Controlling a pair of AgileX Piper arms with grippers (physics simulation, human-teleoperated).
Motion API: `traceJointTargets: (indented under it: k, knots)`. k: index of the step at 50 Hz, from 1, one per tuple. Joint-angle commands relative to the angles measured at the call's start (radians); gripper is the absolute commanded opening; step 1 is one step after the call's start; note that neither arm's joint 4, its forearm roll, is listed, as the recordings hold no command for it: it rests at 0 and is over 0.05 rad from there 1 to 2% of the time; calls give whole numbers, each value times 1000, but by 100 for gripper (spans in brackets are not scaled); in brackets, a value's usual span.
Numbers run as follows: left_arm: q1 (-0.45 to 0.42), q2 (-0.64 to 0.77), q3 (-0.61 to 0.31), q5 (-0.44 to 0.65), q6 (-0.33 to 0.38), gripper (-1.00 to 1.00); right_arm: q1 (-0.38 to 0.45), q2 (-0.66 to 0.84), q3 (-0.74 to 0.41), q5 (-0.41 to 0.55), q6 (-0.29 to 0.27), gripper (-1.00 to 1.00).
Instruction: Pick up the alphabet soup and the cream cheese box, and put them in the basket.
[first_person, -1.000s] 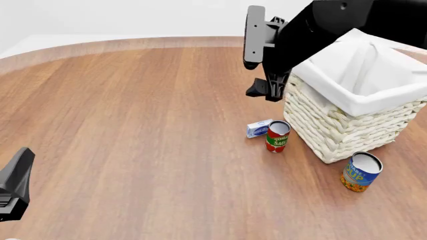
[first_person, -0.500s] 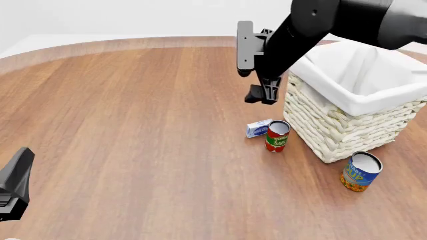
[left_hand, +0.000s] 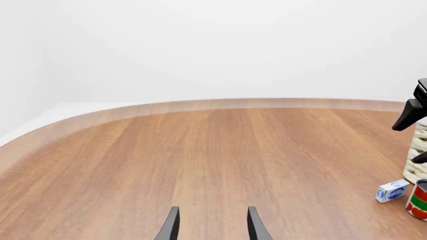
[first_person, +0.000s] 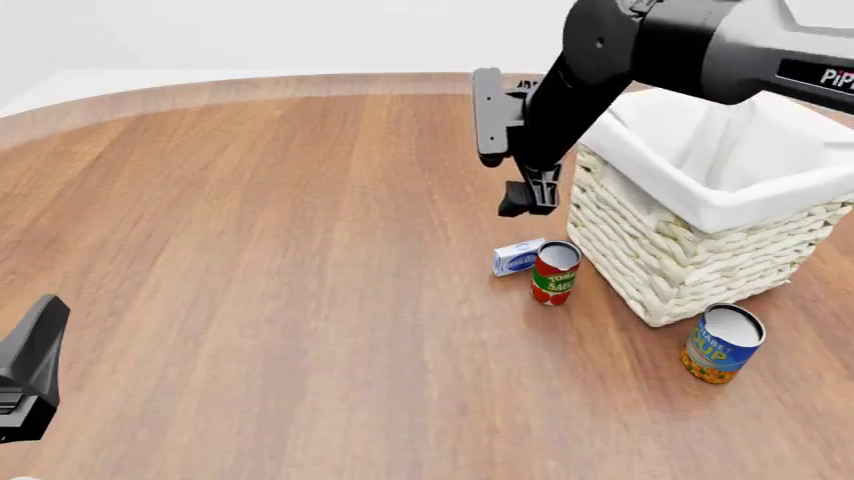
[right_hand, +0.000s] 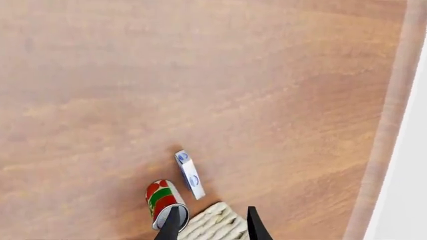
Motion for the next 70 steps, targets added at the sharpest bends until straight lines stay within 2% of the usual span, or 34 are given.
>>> traceJointTargets:
  k: [1,23,54,70]
  knots:
    - [0,0,0,0,0,100,-13,46,-41,21,-15,100]
    - [0,0,0,0,0,100,-14,135,-132,47,-8,100]
    - [0,0,0,0,0,100,-31,215,-94,23,-56,100]
    - [0,0,0,0,0,100,-20,219,-60,9,-53,100]
